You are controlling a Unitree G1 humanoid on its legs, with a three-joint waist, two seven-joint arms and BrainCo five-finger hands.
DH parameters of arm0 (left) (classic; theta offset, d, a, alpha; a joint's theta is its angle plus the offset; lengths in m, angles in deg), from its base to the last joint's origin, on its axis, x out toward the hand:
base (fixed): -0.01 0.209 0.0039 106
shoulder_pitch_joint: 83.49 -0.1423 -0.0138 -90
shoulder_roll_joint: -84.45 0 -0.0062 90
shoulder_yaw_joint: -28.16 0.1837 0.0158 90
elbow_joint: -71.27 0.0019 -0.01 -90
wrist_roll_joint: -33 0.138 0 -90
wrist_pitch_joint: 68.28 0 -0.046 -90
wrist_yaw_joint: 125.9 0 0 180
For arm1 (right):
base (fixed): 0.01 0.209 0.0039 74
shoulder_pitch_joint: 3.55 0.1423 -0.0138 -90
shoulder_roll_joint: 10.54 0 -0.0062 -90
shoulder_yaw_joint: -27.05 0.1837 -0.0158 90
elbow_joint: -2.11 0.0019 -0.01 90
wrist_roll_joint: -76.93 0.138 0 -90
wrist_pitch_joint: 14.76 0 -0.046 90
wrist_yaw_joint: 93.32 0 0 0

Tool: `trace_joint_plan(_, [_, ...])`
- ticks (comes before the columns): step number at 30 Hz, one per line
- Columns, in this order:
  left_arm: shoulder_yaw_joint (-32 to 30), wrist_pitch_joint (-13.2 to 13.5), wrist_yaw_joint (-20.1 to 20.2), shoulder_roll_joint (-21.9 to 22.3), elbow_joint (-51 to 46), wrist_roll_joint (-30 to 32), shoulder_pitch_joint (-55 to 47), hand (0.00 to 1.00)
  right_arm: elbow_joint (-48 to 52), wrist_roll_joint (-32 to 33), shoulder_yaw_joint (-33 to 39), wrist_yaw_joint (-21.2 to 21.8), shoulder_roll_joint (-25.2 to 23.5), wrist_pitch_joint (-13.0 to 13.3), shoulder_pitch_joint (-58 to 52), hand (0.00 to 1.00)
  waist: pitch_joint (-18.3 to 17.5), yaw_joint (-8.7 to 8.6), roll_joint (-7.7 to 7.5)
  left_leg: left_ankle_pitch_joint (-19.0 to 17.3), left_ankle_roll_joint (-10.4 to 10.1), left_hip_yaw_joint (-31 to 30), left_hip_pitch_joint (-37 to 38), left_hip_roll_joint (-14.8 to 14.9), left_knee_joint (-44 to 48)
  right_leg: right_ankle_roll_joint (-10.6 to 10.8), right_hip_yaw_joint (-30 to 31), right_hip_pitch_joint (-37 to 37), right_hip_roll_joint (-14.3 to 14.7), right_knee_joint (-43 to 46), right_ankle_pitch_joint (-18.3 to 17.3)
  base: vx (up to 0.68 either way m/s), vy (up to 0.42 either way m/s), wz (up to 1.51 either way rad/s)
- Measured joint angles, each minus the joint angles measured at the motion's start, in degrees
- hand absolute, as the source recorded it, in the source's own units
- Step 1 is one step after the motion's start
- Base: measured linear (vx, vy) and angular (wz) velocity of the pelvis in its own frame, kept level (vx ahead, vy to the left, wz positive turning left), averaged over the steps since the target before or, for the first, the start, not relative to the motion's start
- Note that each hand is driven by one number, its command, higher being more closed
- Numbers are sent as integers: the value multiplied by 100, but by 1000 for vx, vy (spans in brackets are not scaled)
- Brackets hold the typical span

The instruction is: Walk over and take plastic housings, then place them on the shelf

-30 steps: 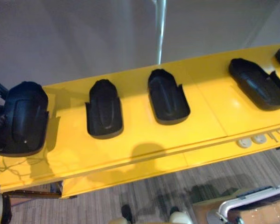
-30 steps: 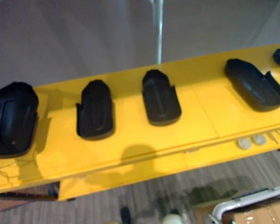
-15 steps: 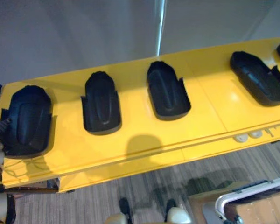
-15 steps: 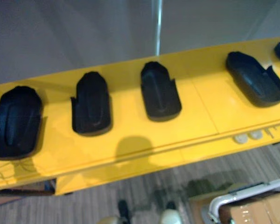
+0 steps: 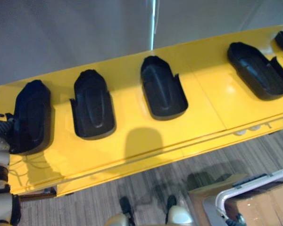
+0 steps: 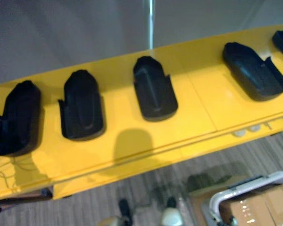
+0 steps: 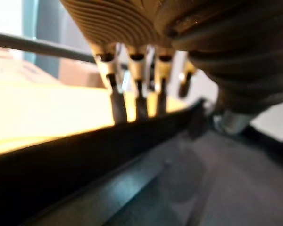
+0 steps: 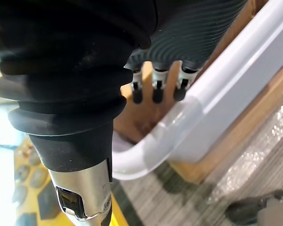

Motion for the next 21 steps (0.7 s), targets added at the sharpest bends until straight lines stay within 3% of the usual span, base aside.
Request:
trace_joint_plan(5, [-11,-29,-239,-1,-59,62,26,0,6,-1,-13,-3,0,153,0,0,45,-9,80,0,1,-8,21,2,0,2,11,-2,1,40,0,-4,3,-1])
trace_joint_plan(8, [-172,-73,-681,-3,-194,61,28,0,103,-7,-77,-58,-11,329,-6,0,55,-5,97,2,3,-23,57,3,0,8,11,27,2,48,4,0,0,0])
trace_joint_plan(14, [-518,48,-1892,-30,-957,55,111,0,1167,-217,-464,-620,-102,1061,-80,0,42,35,118,4,4,-103,198,4,-4,13,-42,201,4,26,6,-18,-1,2])
trace_joint_plan(17, [-661,441,-2434,-29,-1521,-62,116,0,2003,-582,-682,-1011,-103,1425,-132,0,-76,23,131,6,8,-190,87,10,-31,36,-137,198,8,-42,34,-23,1,18])
trace_joint_plan(19, [-665,725,-2577,-26,-1851,-290,73,0,2421,-628,-722,-1195,-99,1559,-124,0,-245,56,118,14,14,-246,29,10,-22,34,-179,200,16,-96,64,29,-1,16])
trace_joint_plan(21, [-752,1295,-2490,80,-2559,-873,-191,0,2814,-631,-730,-1412,-81,1767,-109,0,-497,109,77,17,15,-274,31,5,-1,23,-222,273,16,-170,75,76,-2,13])
